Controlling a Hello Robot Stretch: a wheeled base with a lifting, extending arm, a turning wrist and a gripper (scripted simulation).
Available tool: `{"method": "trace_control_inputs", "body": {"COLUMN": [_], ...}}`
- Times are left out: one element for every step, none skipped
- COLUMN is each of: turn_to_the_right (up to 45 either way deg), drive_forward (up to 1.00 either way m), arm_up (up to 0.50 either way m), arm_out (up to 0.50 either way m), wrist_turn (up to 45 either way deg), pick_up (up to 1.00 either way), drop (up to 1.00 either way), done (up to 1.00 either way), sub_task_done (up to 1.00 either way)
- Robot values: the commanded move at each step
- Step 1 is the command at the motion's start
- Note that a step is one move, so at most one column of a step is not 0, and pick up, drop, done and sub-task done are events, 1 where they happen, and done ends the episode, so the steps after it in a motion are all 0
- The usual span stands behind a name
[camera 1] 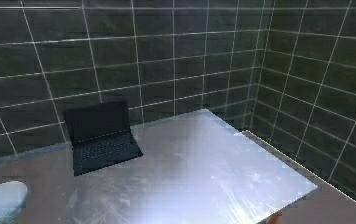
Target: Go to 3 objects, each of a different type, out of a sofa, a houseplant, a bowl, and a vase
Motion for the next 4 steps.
{"method": "trace_control_inputs", "body": {"turn_to_the_right": [45.0, 45.0, 45.0, 15.0], "drive_forward": [0.0, 0.0, 0.0, 0.0], "arm_up": [0.0, 0.0, 0.0, 0.0], "arm_out": [0.0, 0.0, 0.0, 0.0], "wrist_turn": [0.0, 0.0, 0.0, 0.0], "pick_up": [0.0, 0.0, 0.0, 0.0], "drop": [0.0, 0.0, 0.0, 0.0], "done": [0.0, 0.0, 0.0, 0.0], "sub_task_done": [0.0, 0.0, 0.0, 0.0]}}
